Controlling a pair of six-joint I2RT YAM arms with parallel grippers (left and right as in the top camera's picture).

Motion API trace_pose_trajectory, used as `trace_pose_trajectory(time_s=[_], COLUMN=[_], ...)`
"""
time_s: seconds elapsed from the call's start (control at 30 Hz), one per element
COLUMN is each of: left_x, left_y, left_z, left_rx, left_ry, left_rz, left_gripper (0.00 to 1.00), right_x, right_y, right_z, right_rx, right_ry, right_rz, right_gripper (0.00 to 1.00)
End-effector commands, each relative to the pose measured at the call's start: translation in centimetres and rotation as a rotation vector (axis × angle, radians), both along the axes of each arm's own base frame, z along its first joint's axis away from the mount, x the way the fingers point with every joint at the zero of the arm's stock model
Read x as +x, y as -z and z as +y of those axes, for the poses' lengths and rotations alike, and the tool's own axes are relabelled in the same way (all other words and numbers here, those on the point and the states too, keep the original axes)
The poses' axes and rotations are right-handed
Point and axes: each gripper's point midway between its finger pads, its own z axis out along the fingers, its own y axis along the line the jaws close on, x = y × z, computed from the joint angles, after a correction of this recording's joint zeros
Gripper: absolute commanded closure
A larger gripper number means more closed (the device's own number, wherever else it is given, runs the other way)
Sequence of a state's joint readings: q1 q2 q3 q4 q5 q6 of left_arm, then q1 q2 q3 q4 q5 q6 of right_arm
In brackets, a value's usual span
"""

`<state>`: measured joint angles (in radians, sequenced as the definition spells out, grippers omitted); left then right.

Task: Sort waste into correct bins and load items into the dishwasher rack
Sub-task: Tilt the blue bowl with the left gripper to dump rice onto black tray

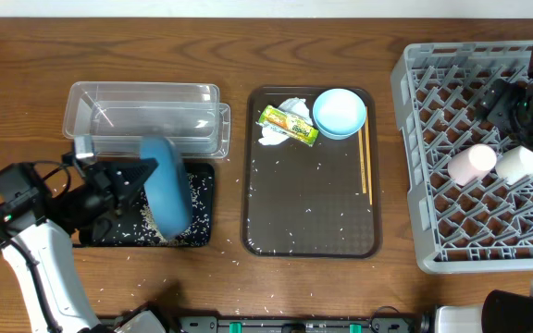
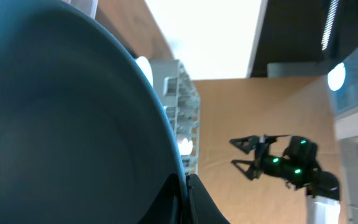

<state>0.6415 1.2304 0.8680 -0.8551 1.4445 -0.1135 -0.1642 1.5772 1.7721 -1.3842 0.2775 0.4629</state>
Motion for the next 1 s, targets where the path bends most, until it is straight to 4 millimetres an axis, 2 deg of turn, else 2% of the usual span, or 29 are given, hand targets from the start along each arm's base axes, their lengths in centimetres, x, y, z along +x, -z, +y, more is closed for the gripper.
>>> trace_pose_trajectory(time_s=[0.0,0.47,0.7,0.97], left_x=[-0.3,-0.6,-0.7,-0.8], left_y=[-2.3,-2.1,-2.1,-2.1], left_z=[0.4,2.3,3.8,3.9], left_rx=[-0.074,-0.104,-0.213,-0.261], left_ry=[0.001,-0.084,-0.158,-0.172], left_rz=[-0.106,-0.068,0.046,0.096], left_gripper=[0.94,0.94,0.94,0.94], right_x=[0.0,0.0,0.0,0.0], right_y=[-0.2,-0.2,-0.2,-0.2], right_z=[-0.3,-0.3,-0.3,-0.3], right_rx=[-0.007,-0.007,-0.007,-0.007], right_ry=[0.007,0.008,0.007,0.008], right_rz=[-0.005,-0.006,-0.005,-0.006], right_gripper=[0.01,0.01,0.01,0.01])
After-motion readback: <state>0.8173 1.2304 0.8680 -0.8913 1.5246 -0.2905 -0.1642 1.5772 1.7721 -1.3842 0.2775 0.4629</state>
